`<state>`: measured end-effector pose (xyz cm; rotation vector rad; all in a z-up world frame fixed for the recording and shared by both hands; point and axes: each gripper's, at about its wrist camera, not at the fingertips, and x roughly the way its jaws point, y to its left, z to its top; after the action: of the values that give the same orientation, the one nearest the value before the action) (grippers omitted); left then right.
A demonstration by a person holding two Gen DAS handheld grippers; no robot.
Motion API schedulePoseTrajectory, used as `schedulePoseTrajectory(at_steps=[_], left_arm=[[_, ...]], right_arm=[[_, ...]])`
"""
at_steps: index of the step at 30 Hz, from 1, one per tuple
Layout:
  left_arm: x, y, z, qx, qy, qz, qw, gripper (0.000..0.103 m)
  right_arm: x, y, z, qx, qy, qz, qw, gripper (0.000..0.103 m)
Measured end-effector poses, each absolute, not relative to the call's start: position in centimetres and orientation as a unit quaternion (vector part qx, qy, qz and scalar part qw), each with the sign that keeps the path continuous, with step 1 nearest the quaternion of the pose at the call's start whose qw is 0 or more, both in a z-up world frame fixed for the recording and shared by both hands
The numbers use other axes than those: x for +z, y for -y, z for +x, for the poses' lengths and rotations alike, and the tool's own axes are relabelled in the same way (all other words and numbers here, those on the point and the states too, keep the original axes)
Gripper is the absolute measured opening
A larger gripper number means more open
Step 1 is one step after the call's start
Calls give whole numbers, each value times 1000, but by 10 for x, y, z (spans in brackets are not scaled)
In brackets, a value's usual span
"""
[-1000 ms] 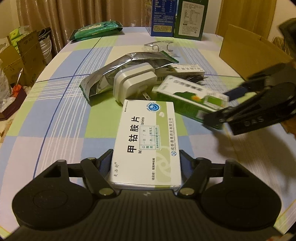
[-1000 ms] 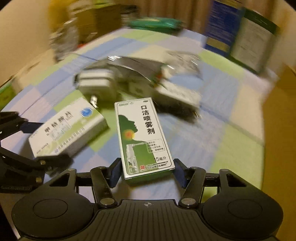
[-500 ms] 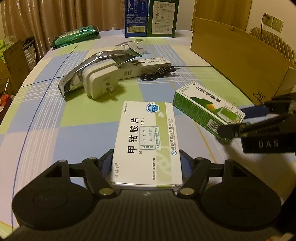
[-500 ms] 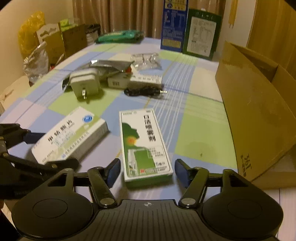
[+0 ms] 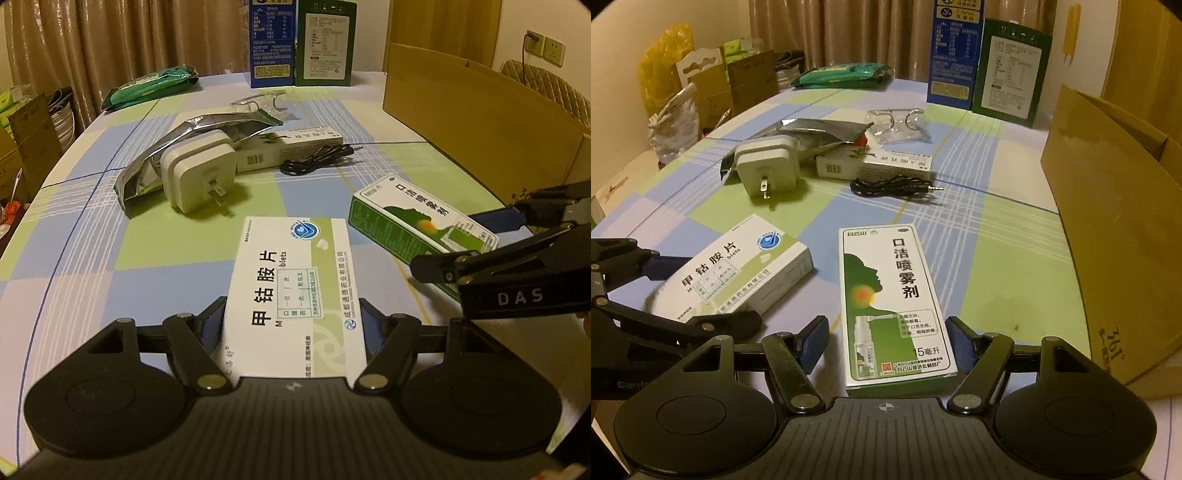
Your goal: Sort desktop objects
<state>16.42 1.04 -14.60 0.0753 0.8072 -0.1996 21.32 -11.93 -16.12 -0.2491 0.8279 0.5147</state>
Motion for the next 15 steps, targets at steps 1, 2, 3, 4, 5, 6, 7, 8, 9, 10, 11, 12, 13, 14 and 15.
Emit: schedulePoseTrajectory(at_steps=[1, 2, 3, 4, 5, 6, 7, 8, 9, 10, 11, 12, 13, 14, 15], left_arm=[[-146, -10, 165, -96, -392, 35, 914, 68], [-146, -10, 166, -95, -392, 34, 915, 68], [-146, -10, 167, -95, -391, 33, 915, 68], [-146, -10, 168, -95, -391, 33, 915, 68], [-146, -10, 168, -95, -391, 31, 915, 68], [-146, -11, 168, -95, -391, 30, 915, 68], [-146, -11, 169, -94, -391, 29, 915, 68], [-146, -11, 169, -94, -390, 29, 915, 68], [-146, -11, 169, -93, -390, 29, 916, 68], [-147, -11, 170, -93, -389, 30, 916, 68], [-147, -10, 170, -92, -389, 31, 916, 68], [-147, -10, 171, -91, -390, 32, 916, 68], [-147, -10, 170, -91, -390, 33, 916, 68], [-147, -10, 170, -91, -391, 34, 915, 68], [-146, -10, 170, -91, -392, 35, 915, 68]], right_arm=[[-162, 119, 214, 246, -398, -121, 876, 67], [-162, 119, 214, 245, -398, -120, 876, 66], [-162, 119, 215, 245, -398, -119, 876, 66], [-163, 120, 216, 244, -398, -118, 876, 65], [-163, 120, 216, 244, -398, -118, 877, 64], [-163, 119, 217, 244, -396, -119, 877, 63], [-163, 119, 218, 244, -395, -121, 878, 62], [-163, 118, 218, 245, -394, -122, 878, 59], [-164, 117, 219, 246, -394, -124, 877, 57], [-164, 116, 220, 249, -394, -124, 876, 53], [-164, 115, 220, 252, -394, -124, 875, 53], [-164, 114, 219, 252, -392, -127, 875, 53], [-164, 113, 218, 252, -391, -130, 875, 53], [-164, 113, 217, 251, -392, -129, 875, 53], [-163, 114, 216, 250, -393, -125, 876, 53]])
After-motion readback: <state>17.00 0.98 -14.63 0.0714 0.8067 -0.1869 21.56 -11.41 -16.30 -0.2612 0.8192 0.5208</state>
